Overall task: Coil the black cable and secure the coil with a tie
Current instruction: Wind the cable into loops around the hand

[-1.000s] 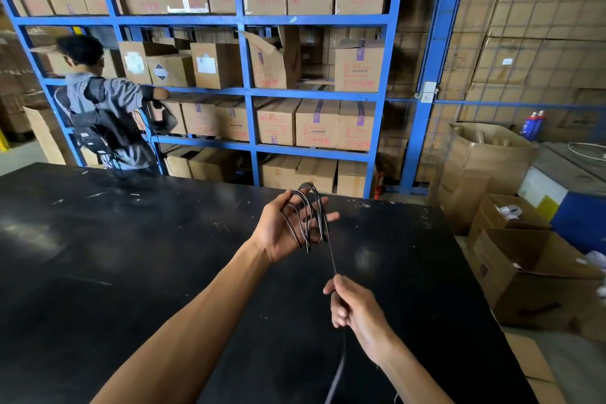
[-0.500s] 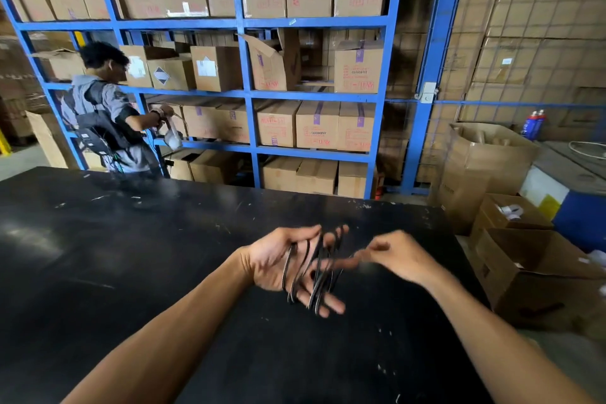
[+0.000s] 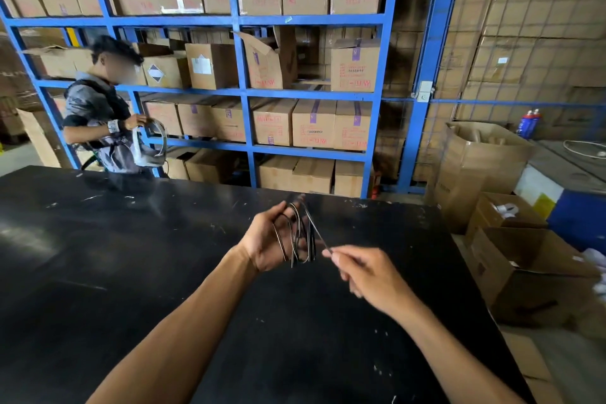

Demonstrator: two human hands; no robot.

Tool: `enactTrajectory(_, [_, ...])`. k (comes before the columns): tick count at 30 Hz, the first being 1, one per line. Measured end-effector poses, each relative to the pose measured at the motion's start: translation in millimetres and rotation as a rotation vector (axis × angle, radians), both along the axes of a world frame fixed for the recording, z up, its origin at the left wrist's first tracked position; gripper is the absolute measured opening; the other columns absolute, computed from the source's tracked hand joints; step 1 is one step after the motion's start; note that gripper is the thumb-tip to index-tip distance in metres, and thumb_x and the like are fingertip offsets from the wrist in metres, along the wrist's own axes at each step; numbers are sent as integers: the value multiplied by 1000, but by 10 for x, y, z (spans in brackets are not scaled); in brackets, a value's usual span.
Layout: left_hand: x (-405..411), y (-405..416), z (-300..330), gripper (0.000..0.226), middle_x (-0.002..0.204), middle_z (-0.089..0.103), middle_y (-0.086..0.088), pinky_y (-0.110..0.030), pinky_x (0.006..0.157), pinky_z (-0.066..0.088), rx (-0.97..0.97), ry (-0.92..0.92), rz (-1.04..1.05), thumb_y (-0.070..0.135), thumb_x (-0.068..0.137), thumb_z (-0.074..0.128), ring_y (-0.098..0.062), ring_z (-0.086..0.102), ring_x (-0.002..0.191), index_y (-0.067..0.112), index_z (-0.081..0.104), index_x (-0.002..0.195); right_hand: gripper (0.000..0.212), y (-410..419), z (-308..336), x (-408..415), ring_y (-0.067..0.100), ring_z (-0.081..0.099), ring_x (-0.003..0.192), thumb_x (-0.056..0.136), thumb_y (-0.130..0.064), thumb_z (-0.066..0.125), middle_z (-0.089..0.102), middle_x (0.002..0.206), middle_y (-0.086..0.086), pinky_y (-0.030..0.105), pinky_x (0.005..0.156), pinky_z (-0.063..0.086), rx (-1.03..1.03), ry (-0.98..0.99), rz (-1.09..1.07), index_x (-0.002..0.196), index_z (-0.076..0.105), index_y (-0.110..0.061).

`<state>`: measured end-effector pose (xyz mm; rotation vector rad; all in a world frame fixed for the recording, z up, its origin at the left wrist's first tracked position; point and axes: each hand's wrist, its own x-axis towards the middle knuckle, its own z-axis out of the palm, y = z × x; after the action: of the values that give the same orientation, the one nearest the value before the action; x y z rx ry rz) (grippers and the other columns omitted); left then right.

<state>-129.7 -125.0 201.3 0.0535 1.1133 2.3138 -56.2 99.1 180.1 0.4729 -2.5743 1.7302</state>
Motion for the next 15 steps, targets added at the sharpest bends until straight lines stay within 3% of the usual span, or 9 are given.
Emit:
enactTrajectory(2, [-14, 3, 87, 40, 134, 56, -13, -70, 105, 29, 71, 23, -7, 44, 97, 42, -56, 52, 115, 25, 63, 123, 24, -67, -277, 96, 15, 50, 48, 103, -21, 58, 58, 67, -1, 25, 47, 39, -171, -131, 58, 111, 80, -28])
enactTrajectory(5, [17, 33, 192, 45, 155, 40, -12, -77, 108, 16, 220, 65, -123, 46, 102, 31, -64, 36, 129, 36, 49, 142, 23, -93, -523, 187, 15, 49, 49, 103, -22, 58, 56, 70, 1, 26, 52, 42, -202, -281, 83, 110, 81, -23])
enactTrajectory(8, [93, 51, 198, 46, 161, 27, -11, -76, 111, 4, 278, 122, -307, 47, 104, 23, -60, 44, 125, 40, 36, 147, 19, -59, -550, 141, 14, 45, 47, 99, -17, 64, 52, 68, 3, 28, 55, 45, -286, -364, -35, 98, 81, -9])
enactTrajectory(10, [179, 58, 203, 46, 160, 28, -16, -74, 111, 13, 276, 147, -395, 46, 104, 20, -51, 62, 107, 39, 34, 148, 17, 6, -462, 27, 14, 43, 46, 91, -18, 73, 50, 66, 4, 29, 56, 46, -382, -443, -143, 89, 79, -2])
enactTrajectory(12, [250, 77, 167, 47, 143, 50, -25, -69, 104, 32, 275, 163, -432, 42, 104, 20, -37, 71, 77, 34, 42, 145, 13, 68, -345, -82, 13, 42, 47, 86, -16, 77, 51, 65, 3, 28, 57, 48, -511, -527, -210, 85, 75, -4])
enactTrajectory(14, [271, 108, 82, 49, 99, 71, -26, -54, 84, 51, 243, 146, -349, 37, 101, 25, -25, 60, 45, 24, 56, 137, 10, 92, -241, -141, 13, 47, 51, 86, -16, 77, 55, 70, 2, 29, 60, 51, -634, -577, -238, 88, 71, -8])
enactTrajectory(15, [272, 134, 44, 50, 74, 68, -22, -40, 67, 53, 212, 142, -272, 37, 100, 26, -19, 49, 34, 19, 63, 129, 10, 80, -201, -152, 14, 52, 56, 87, -17, 76, 60, 74, 3, 30, 62, 53, -700, -601, -244, 91, 69, -10])
